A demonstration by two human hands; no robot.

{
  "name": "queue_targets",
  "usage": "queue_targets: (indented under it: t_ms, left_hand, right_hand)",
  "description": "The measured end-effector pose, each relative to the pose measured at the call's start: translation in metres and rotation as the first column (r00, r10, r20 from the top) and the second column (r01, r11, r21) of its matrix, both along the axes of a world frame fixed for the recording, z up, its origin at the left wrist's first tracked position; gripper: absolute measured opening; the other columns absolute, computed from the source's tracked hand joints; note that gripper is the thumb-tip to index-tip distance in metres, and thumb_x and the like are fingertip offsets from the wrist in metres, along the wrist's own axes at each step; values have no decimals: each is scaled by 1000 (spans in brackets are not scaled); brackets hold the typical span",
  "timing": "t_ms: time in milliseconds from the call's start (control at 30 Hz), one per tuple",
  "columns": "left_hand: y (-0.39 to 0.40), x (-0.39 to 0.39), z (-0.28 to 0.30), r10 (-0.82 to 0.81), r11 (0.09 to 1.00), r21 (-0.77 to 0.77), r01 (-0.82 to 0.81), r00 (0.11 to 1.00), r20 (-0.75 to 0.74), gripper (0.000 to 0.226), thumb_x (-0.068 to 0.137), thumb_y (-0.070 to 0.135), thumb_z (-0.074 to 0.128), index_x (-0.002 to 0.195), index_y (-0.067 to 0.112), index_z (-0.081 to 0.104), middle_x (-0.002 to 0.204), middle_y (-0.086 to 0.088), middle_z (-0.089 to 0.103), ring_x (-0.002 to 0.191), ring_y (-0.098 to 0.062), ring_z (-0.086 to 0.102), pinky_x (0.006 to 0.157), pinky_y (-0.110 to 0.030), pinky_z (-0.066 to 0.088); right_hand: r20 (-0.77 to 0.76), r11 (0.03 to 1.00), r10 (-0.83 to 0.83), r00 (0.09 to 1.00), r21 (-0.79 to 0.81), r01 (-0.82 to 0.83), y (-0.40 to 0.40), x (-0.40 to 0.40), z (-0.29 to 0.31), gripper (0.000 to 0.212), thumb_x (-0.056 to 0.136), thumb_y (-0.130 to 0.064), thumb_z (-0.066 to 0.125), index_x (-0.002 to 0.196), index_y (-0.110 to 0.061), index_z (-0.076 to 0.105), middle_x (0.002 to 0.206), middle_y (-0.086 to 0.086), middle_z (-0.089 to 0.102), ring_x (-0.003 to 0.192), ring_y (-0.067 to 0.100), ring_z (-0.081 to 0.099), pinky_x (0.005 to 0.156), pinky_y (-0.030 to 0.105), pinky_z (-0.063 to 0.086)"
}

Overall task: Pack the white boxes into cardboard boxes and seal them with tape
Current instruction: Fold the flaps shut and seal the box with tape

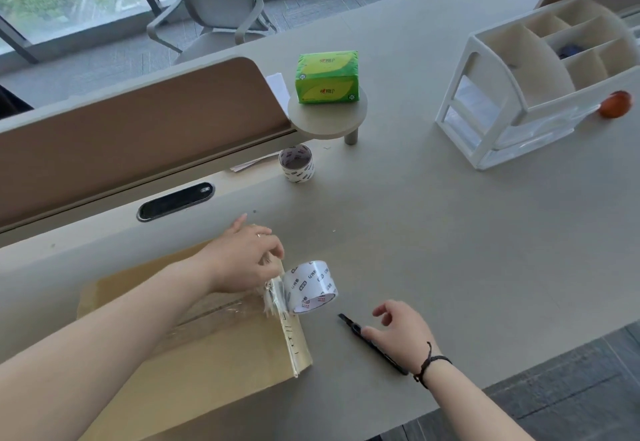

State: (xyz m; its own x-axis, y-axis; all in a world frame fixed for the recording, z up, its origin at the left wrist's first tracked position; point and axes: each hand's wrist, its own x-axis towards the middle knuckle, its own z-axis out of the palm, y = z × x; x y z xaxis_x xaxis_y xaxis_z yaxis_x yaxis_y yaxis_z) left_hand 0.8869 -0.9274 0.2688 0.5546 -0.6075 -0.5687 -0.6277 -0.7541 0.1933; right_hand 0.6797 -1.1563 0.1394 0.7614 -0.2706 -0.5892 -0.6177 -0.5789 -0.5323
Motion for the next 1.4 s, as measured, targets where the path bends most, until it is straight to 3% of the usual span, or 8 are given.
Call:
queue_targets:
  t_ms: [133,200,333,467,667,933,1167,1400]
  left_hand:
    - [-30,23,-10,60,998,-6,-60,997,-47,32,103,51,37,117,39,62,110,17,70,118,-4,56,125,-39,-10]
    - [-42,31,-17,40,997,68,-34,995,-92,38,101,60,38,117,39,65,111,15,71,116,-9,57,126,-41,12]
    - [-59,42,-26,2,976,215,33,987,-159,49,92,73,44,96,32,70,90,14,68,92,-13,62,92,-38,52]
    - [-80,45,-33,7,961,267,77,954,-299,52,92,71,50,93,24,72,91,11,70,82,-11,62,67,-27,46]
    - [-90,53,-52,121,941,335,56,868,-483,44,87,68,62,98,26,74,102,8,71,95,-13,71,88,-35,56]
    - [-86,56,-65,305,944,314,-99,622,-721,8,91,27,75,92,19,74,101,0,73,97,-10,67,98,-49,52]
    - [-87,59,-55,341,940,287,-185,479,-809,4,84,19,73,85,17,70,95,-5,73,91,-18,70,81,-46,54]
    - [-86,61,-51,381,924,334,-183,474,-794,4,92,20,68,90,17,66,90,-11,73,86,-37,64,75,-39,56]
  right_hand:
    - [-89,982,135,987,-124,-145,14,-21,-11,34,85,-48,64,114,-30,57,113,-7,56,113,15,54,86,28,45]
    - [-75,977,133,988,-156,-143,19,-28,-15,20,90,-41,60,106,-31,53,117,-5,58,114,17,53,88,28,44]
    - [-62,965,148,987,-208,-157,24,-35,-18,17,94,-37,55,95,-31,39,116,-5,57,113,17,54,88,28,41]
    - [-60,944,190,980,-263,-199,26,-35,-20,15,95,-36,51,95,-29,37,111,-6,55,110,17,55,84,28,40]
    - [-58,973,178,982,-140,-185,25,-41,-25,14,92,-28,54,97,-32,41,102,-8,55,99,16,56,79,25,41]
    - [66,958,9,998,284,-27,24,-48,14,18,79,-26,71,82,-26,54,67,-8,60,56,8,52,56,22,43]
    - [211,928,27,977,358,-103,49,-12,60,21,89,-41,61,91,-30,44,74,1,68,58,20,59,63,36,51]
    - [3,914,-29,1000,406,26,44,-31,63,18,90,-32,62,91,-25,45,71,11,71,45,11,54,56,26,47]
